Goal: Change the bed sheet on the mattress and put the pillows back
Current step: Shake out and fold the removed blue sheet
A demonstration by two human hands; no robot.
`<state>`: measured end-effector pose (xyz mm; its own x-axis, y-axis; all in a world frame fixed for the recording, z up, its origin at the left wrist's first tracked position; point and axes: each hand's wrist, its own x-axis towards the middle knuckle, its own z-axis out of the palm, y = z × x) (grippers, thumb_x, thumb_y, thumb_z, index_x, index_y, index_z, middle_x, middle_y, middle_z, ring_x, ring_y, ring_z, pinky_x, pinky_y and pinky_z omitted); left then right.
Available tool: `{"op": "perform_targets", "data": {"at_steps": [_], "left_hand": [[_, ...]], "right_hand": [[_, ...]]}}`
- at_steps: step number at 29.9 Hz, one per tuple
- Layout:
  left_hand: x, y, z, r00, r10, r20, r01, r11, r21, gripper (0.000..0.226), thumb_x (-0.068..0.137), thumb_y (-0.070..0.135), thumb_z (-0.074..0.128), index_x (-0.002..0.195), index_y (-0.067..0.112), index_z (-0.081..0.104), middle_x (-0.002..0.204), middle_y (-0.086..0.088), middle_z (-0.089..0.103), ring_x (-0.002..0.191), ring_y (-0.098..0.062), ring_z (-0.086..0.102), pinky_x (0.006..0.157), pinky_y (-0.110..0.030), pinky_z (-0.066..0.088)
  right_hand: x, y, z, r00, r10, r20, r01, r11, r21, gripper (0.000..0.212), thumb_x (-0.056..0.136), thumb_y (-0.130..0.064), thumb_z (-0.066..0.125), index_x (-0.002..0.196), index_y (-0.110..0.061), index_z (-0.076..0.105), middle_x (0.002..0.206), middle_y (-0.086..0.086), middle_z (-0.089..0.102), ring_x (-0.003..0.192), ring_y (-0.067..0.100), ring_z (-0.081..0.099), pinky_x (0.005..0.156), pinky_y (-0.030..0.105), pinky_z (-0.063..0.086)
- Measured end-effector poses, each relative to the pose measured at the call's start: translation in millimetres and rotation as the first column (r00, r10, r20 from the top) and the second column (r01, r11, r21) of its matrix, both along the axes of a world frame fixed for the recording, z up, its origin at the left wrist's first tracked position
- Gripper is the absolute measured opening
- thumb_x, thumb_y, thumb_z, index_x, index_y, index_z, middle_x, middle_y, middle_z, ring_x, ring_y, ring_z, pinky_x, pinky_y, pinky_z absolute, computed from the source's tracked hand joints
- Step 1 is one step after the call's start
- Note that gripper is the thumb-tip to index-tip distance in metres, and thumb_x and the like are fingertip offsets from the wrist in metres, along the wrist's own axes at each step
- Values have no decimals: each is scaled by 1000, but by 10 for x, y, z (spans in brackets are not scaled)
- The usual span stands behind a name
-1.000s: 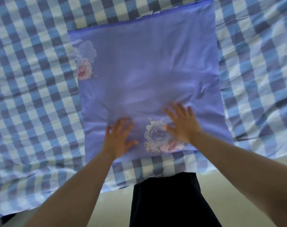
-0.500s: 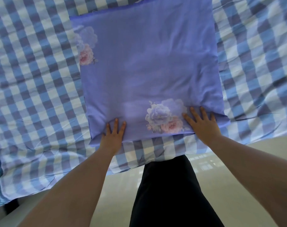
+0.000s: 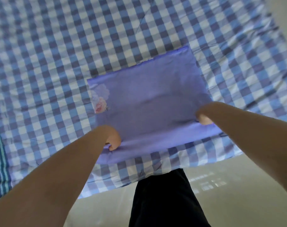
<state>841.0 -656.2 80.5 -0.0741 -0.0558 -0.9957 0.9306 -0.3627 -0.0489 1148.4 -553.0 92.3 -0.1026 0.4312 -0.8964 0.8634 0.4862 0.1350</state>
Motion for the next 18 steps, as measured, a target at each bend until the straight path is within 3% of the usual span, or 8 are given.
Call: {"op": "perform_targets", "data": {"at_steps": [3, 5, 8, 10, 14, 15, 16, 18], "left_hand": [[-348, 436, 73, 990, 121, 72, -133, 971, 200, 10, 86, 9, 54, 89, 4, 62, 83, -18, 60, 69, -29, 49, 66, -27, 42], [-619, 757, 74, 963, 245, 116, -271, 860, 432, 23, 89, 4, 48, 105, -2, 64, 110, -22, 63, 94, -32, 58, 80, -29, 44], [-1016, 1262, 62, 901, 388, 193, -398, 566, 722, 28, 94, 12, 44, 117, 2, 59, 125, -19, 57, 112, -34, 55, 92, -33, 43], [-1209, 1473, 42, 874, 420, 245, -415, 381, 826, 36, 92, 19, 49, 127, 11, 50, 129, -17, 53, 116, -37, 52, 97, -43, 42], [-1115, 1292, -216, 793, 223, 566, -561, -94, 823, 55, 91, 30, 53, 142, 13, 40, 139, -15, 48, 124, -38, 48, 104, -49, 35], [-1020, 1158, -323, 779, 176, 602, -584, -143, 799, 57, 91, 34, 51, 143, 13, 40, 143, -13, 46, 127, -37, 45, 106, -51, 32], [-909, 996, -445, 781, 169, 601, -591, -112, 799, 60, 92, 38, 51, 145, 15, 37, 148, -10, 39, 134, -34, 39, 109, -54, 27], [-659, 627, -729, 812, 240, 532, -564, 90, 821, 66, 94, 47, 49, 150, 25, 23, 159, -2, 17, 145, -28, 17, 114, -57, 13]], "right_hand": [[-96, 531, 178, 998, -1, -59, 10, 990, 143, 28, 94, -17, 47, 118, -15, 60, 123, 7, 61, 115, 27, 58, 97, 37, 46], [-255, 812, 231, 994, 34, -102, 3, 940, 342, 32, 93, -11, 42, 118, -19, 60, 123, 6, 61, 117, 27, 56, 101, 40, 37], [-497, 1327, 188, 969, 114, -219, 51, 777, 628, 29, 91, -11, 43, 112, -19, 61, 117, 10, 62, 118, 28, 52, 109, 43, 23], [-592, 1552, 51, 949, 121, -293, 136, 678, 723, 36, 90, -15, 45, 126, -15, 52, 129, 14, 52, 127, 31, 41, 114, 52, 14], [-757, 1422, -376, 941, 55, -333, 182, 748, 638, 70, 88, -25, 51, 148, -20, 16, 153, 10, 16, 144, 29, 8, 113, 61, 3], [-795, 1287, -505, 947, 53, -317, 155, 788, 596, 70, 90, -29, 49, 150, -23, 12, 156, 9, 10, 145, 29, 4, 113, 61, 4], [-831, 1130, -632, 952, 56, -302, 125, 828, 546, 70, 92, -32, 46, 151, -25, 9, 158, 7, 4, 146, 30, 0, 113, 61, 4], [-925, 815, -863, 948, 76, -310, 77, 887, 454, 67, 95, -36, 41, 151, -28, 5, 159, 3, -4, 146, 31, -5, 113, 61, 5]]}}
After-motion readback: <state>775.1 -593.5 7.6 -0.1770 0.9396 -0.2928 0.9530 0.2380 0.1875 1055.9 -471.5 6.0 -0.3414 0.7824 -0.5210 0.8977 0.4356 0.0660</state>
